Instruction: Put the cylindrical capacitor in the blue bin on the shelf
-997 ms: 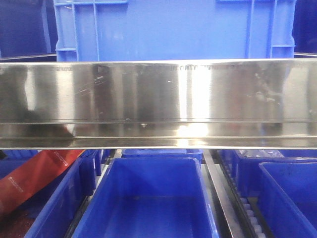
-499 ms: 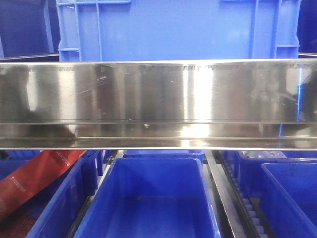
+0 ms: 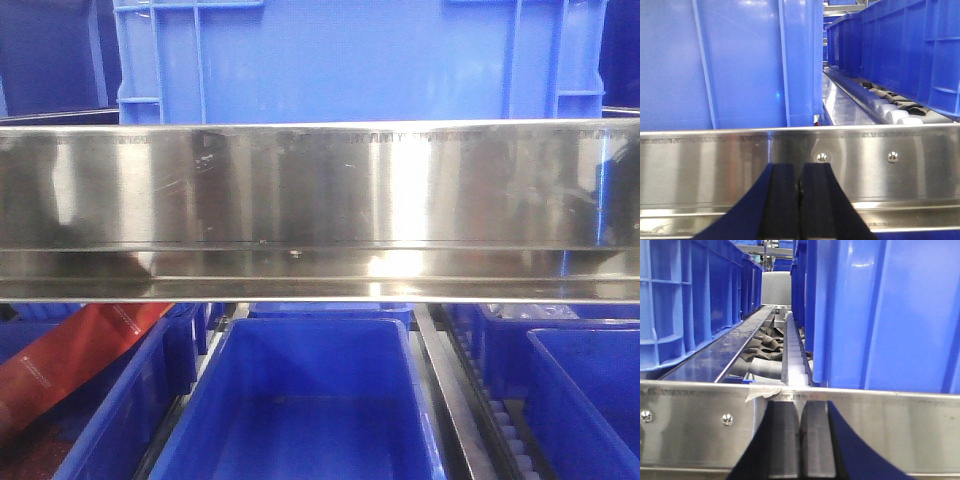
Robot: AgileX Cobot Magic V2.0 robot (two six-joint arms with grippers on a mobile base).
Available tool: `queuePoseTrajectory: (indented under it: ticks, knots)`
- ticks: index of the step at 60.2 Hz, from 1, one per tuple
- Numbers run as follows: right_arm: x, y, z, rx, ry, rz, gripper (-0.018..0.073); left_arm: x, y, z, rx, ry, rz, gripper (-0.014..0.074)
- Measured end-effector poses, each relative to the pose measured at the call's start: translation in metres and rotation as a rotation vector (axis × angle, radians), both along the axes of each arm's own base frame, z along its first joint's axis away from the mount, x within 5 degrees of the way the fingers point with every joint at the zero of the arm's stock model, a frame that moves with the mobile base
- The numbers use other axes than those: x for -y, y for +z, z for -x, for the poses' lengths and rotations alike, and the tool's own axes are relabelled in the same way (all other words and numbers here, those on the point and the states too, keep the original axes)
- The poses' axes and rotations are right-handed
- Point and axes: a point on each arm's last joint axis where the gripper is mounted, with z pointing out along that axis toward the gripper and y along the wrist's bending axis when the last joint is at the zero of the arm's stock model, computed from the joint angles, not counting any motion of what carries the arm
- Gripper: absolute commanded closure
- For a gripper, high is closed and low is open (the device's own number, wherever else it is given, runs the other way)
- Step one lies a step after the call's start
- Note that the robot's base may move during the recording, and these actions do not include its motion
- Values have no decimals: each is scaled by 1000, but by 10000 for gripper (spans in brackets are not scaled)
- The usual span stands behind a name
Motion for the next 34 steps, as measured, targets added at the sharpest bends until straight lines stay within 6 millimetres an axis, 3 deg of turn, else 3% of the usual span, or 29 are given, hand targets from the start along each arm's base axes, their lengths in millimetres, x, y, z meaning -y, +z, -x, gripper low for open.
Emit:
queuePoseTrajectory:
  ticks: [34]
  knots:
    - [0, 0, 0, 0, 0, 0, 713, 0, 0, 0, 0, 0, 0, 707]
